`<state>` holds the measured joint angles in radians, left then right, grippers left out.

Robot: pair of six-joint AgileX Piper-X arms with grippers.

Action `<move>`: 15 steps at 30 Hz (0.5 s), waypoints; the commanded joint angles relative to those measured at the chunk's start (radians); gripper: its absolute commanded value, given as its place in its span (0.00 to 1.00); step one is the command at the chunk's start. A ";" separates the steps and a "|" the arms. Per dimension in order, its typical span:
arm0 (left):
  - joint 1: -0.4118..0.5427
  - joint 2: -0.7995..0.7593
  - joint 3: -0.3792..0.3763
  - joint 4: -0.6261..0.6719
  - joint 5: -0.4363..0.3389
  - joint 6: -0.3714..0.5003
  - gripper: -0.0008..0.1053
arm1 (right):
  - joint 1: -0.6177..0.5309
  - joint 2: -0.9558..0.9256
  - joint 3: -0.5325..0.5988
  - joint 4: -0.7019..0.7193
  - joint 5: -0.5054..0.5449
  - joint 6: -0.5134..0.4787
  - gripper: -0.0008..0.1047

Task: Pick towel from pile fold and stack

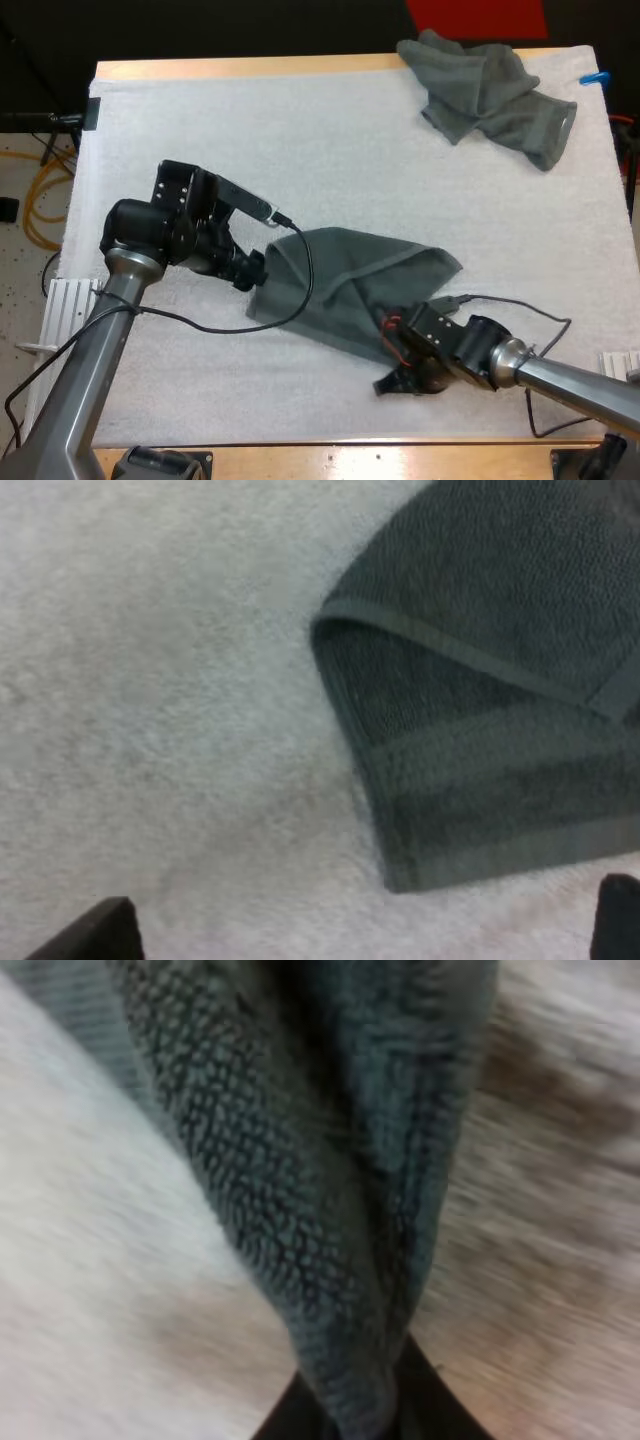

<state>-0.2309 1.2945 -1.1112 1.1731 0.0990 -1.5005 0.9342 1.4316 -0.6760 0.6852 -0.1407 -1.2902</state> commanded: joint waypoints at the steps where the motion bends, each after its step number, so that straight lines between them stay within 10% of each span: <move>1: -0.002 -0.009 0.016 0.011 0.034 -0.006 0.79 | -0.002 -0.021 0.002 0.066 0.028 -0.043 0.01; 10: -0.081 -0.010 0.228 -0.068 0.166 -0.094 0.79 | -0.002 -0.052 0.002 0.131 0.111 -0.062 0.01; 15: -0.205 -0.009 0.340 -0.248 0.012 -0.175 0.79 | -0.002 -0.052 0.002 0.131 0.113 -0.062 0.01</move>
<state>-0.4380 1.2942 -0.7675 0.9511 0.1446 -1.6551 0.9342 1.3884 -0.6760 0.8054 -0.0325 -1.3473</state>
